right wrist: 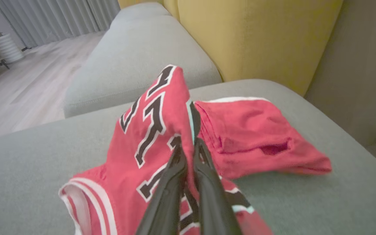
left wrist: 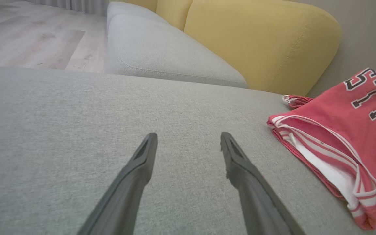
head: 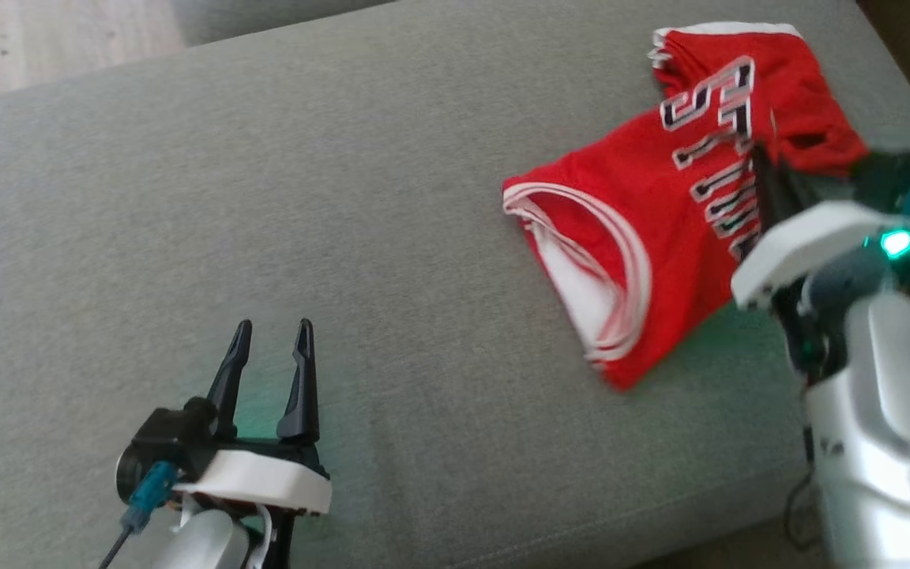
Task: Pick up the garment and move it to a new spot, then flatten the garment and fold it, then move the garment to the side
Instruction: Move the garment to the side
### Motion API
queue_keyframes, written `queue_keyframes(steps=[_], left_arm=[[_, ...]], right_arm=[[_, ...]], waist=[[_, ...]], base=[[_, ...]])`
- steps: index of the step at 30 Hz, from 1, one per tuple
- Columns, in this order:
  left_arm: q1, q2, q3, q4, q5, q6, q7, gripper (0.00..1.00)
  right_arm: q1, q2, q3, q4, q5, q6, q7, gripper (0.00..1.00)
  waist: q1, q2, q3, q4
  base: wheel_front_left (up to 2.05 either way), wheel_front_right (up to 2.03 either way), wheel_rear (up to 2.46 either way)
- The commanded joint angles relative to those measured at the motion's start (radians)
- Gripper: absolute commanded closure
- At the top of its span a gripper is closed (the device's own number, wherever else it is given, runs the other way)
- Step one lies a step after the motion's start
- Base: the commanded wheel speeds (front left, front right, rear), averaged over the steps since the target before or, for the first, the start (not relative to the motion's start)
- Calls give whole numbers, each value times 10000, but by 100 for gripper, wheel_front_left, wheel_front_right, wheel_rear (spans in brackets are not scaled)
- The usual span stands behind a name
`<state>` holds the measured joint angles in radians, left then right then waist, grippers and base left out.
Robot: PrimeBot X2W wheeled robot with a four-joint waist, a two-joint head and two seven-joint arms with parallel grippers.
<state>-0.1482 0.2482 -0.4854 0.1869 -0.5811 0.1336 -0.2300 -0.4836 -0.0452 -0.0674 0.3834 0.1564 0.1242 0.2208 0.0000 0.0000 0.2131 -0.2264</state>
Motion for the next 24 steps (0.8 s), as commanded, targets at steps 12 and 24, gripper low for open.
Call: queue_keyframes(steps=[12,24], left_arm=[[-303,27,372,-248,-56,24,-187,0],[-610,37,241,-200,105,-82,-178,0]], right_arm=[[-2814,-811,-952,856,-566,65,724,100],[-3981,-2089,-3191,2085,-1703,65,693,100]], waist=[[0,0,151,1114],[0,0,726,1816]], base=[[0,0,0],[0,0,0]])
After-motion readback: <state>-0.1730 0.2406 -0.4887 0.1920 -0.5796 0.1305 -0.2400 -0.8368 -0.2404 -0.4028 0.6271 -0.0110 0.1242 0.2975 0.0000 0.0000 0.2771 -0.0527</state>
